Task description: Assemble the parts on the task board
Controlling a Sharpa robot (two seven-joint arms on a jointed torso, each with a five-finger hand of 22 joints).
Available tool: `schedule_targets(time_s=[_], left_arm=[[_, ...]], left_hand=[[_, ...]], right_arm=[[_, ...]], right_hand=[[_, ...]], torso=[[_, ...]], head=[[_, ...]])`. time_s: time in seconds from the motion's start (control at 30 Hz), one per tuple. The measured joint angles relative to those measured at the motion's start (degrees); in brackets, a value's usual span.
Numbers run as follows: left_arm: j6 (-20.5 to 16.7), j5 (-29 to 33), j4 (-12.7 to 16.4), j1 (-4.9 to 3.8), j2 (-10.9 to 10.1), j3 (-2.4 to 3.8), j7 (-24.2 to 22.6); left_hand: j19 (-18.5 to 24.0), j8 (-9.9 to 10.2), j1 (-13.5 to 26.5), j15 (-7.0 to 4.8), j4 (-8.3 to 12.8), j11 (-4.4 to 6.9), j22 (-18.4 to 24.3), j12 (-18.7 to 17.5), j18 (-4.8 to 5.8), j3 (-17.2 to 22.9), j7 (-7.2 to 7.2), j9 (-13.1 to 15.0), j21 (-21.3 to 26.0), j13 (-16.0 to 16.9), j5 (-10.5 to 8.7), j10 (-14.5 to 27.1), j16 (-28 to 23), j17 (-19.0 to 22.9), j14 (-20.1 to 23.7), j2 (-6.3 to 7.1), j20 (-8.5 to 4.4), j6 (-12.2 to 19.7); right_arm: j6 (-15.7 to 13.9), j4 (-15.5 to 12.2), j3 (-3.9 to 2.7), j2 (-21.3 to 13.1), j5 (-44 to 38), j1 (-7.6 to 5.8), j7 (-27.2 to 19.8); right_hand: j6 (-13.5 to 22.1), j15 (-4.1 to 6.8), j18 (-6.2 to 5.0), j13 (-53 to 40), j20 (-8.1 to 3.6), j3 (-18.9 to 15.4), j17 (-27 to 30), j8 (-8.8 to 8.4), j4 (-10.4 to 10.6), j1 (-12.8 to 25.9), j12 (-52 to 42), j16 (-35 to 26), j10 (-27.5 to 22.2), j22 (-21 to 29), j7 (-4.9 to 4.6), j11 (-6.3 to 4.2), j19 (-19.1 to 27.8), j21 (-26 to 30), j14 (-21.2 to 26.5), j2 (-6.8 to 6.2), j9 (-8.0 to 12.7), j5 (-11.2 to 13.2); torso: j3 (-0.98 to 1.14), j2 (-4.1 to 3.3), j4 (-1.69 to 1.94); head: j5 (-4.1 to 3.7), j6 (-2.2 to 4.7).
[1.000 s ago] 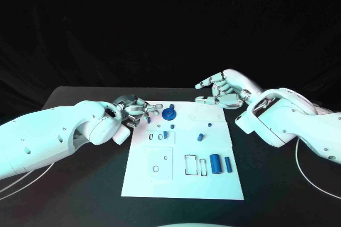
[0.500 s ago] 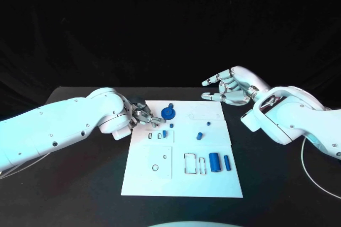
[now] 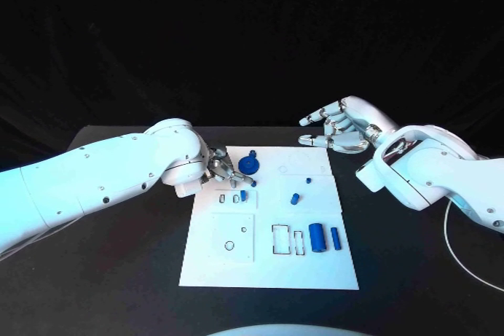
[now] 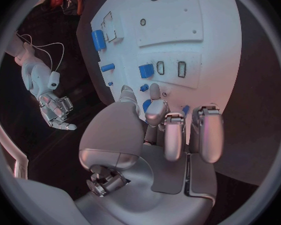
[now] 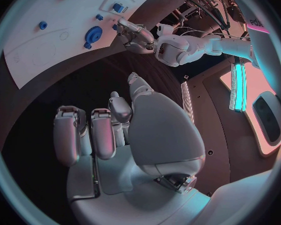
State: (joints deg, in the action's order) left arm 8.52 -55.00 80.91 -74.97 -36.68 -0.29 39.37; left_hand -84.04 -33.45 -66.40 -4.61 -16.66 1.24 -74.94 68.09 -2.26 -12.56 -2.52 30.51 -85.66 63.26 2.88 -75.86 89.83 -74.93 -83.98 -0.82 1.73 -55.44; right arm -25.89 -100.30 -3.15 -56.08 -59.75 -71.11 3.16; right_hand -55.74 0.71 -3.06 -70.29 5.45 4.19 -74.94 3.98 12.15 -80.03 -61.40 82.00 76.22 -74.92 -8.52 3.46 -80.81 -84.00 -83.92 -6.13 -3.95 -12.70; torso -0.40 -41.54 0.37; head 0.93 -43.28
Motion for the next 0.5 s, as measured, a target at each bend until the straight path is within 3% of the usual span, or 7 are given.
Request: schedule_targets(time_s=[0.5], left_arm=[[6.4, -1.2, -2.8, -0.36, 2.8, 0.02, 0.4]], left_hand=[[0.0, -0.5, -0.3, 0.01, 0.2, 0.21, 0.0, 0.5, 0.0, -0.5, 0.2, 0.8, -0.5, 0.6, 0.0, -0.2, 0.0, 0.0, 0.0, -0.32, 0.0, 0.2]], right_arm=[[0.5, 0.6, 0.09, 0.4, -0.1, 0.03, 0.5]], right_hand=[[0.0, 0.0, 0.0, 0.1, 0.0, 0.0, 0.0, 0.0, 0.0, 0.0, 0.3, -0.2, 0.0, 0.0, 0.0, 0.0, 0.0, 0.0, 0.0, 0.0, 0.0, -0.1]], torso=[[-0.04, -0.04, 0.06]], head=[[-0.05, -0.37]])
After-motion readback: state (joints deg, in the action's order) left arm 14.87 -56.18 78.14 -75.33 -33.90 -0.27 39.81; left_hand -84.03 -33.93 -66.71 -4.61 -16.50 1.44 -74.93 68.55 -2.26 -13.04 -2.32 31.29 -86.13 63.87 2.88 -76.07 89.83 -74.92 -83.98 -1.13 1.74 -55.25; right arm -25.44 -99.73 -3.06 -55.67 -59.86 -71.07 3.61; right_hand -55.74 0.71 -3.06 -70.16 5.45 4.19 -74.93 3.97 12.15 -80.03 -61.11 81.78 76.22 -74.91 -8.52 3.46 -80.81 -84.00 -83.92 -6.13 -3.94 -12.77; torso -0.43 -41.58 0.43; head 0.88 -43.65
